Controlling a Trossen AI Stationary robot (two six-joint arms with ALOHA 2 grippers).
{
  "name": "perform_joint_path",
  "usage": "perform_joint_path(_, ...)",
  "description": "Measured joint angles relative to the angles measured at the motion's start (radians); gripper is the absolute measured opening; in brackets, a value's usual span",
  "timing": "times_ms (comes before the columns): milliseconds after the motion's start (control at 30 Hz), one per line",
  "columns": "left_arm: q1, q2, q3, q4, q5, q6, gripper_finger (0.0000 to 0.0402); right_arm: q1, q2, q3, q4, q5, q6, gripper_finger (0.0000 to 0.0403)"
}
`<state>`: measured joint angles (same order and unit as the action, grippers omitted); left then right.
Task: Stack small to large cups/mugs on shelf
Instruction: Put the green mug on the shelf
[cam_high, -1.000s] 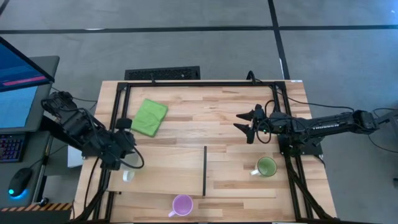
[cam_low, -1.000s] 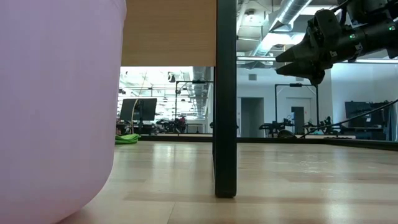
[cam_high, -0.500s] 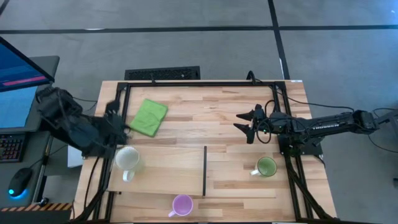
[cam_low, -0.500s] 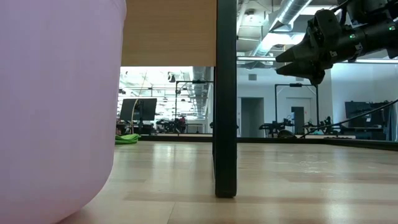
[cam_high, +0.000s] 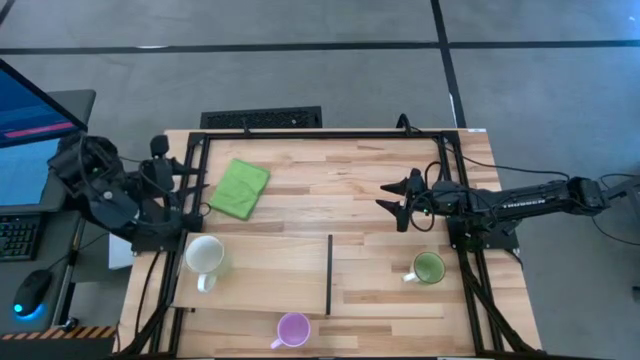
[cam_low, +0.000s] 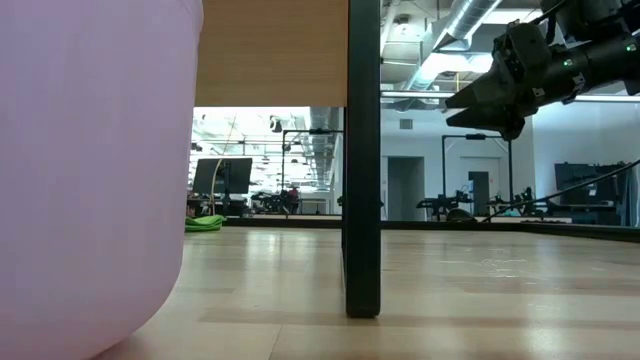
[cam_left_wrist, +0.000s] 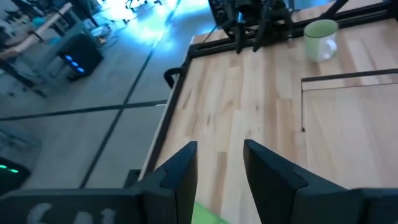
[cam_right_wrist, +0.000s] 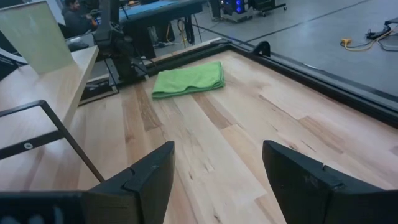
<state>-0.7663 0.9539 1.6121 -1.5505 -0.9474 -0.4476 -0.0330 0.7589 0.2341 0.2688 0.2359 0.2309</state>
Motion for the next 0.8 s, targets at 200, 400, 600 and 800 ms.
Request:
perform_joint_path(200,-0.065,-0.126,-0.169,0.013,0.068,-0.069,0.0122,0.0,0.0,0.0,0.0,0.0,-0.003,0.0265)
perform_joint_path(400,-0.105,-0.265,-0.326,0.165,0.166,0.035,0.0122,0.0,0.0,0.0,0.0,0.0,-0.003,0.0265)
perform_joint_path(600,-0.115,-0.41,-0.405,0.431,0.367,0.227,0.0122,0.0,0.0,0.0,0.001,0.0,-0.003,0.0265)
perform_joint_path(800,-0.115,-0.506,-0.497,0.548,0.388,0.312,0.0122,0.0,0.0,0.0,0.009,0.0,-0.002,0.0265)
